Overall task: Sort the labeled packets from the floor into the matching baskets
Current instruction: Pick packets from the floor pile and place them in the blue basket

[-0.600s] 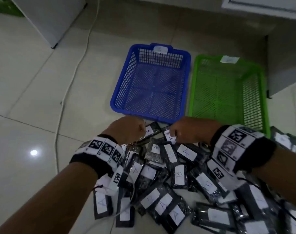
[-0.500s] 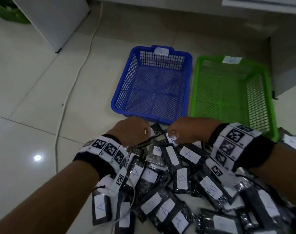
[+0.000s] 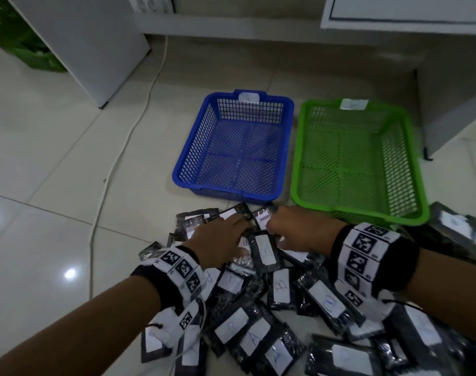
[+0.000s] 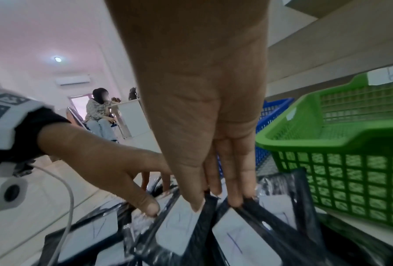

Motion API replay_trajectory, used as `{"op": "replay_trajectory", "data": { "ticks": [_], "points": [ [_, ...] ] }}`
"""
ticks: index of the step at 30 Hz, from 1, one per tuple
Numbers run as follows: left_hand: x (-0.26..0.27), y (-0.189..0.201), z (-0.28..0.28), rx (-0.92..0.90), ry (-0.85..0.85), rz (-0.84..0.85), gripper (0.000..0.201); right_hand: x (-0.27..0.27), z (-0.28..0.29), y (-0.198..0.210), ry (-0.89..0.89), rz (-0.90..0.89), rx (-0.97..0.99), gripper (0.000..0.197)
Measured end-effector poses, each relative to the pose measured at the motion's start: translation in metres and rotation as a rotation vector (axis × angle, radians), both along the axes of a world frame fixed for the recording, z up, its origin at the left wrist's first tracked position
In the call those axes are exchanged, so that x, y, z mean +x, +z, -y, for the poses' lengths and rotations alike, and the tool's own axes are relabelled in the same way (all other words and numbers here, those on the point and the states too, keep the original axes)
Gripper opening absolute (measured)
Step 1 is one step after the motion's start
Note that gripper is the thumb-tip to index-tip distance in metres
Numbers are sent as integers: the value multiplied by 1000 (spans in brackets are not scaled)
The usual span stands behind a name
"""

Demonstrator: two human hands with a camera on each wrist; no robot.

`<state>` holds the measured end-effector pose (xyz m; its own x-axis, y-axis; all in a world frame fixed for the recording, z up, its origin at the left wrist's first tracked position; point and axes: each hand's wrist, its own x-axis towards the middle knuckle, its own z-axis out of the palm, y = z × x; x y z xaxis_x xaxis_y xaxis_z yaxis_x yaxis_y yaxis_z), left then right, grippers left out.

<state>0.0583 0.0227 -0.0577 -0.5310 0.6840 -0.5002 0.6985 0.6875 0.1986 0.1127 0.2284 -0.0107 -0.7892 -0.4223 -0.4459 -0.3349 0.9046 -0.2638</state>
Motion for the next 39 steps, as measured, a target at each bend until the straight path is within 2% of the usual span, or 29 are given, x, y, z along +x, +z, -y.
{"op": "replay_trajectory", "data": {
  "ticks": [2, 4, 6, 9, 11, 13, 15, 16, 20, 22, 25, 27, 29, 32, 36, 39],
  "points": [
    [-1, -8, 1, 58, 22, 89, 69, 7, -3, -14, -18, -3, -105, 36],
    [0, -11, 2, 97, 12, 85, 66, 12, 2, -29, -17, 20, -199, 59],
    [-1, -16, 3, 123, 48, 112, 66, 14, 10, -41, -33, 54, -227, 69],
    [-3, -21, 9, 150, 147, 247, 73, 12, 18, -49, -68, 60, -229, 75],
    [-9, -18, 9, 208, 209, 339, 70, 6, 19, -48, -93, 67, -269, 73],
    [-13, -10, 3, 237, 255, 426, 58, -1, 18, -41, -126, 54, -301, 65],
    [-17, 2, -7, 211, 257, 472, 44, -9, 14, -26, -120, 57, -297, 54],
    [-21, 8, -14, 182, 248, 480, 43, -13, 9, -18, -111, 57, -289, 48],
    [-39, 40, -36, 52, 226, 485, 68, -23, -25, 31, -153, -13, -198, 27],
    [-50, 60, -46, 41, 188, 524, 64, -27, -57, 60, -276, 15, -250, 20],
    [-64, 97, -63, 172, 262, 501, 49, -25, -115, 86, -624, -1, -477, 16],
    [-72, 112, -82, 300, 343, 432, 42, -19, -152, 85, -826, -118, -554, 33],
    [-76, 120, -105, 392, 404, 404, 48, -11, -179, 73, -932, -159, -526, 46],
    [-74, 122, -149, 455, 293, 314, 59, -4, -201, 49, -1091, -149, -448, 36],
    [-65, 97, -200, 484, 208, 166, 47, -4, -215, 16, -1092, -39, -341, 33],
    [-58, 61, -221, 531, 235, 141, 46, -7, -218, -7, -970, 12, -222, 35]
  ]
}}
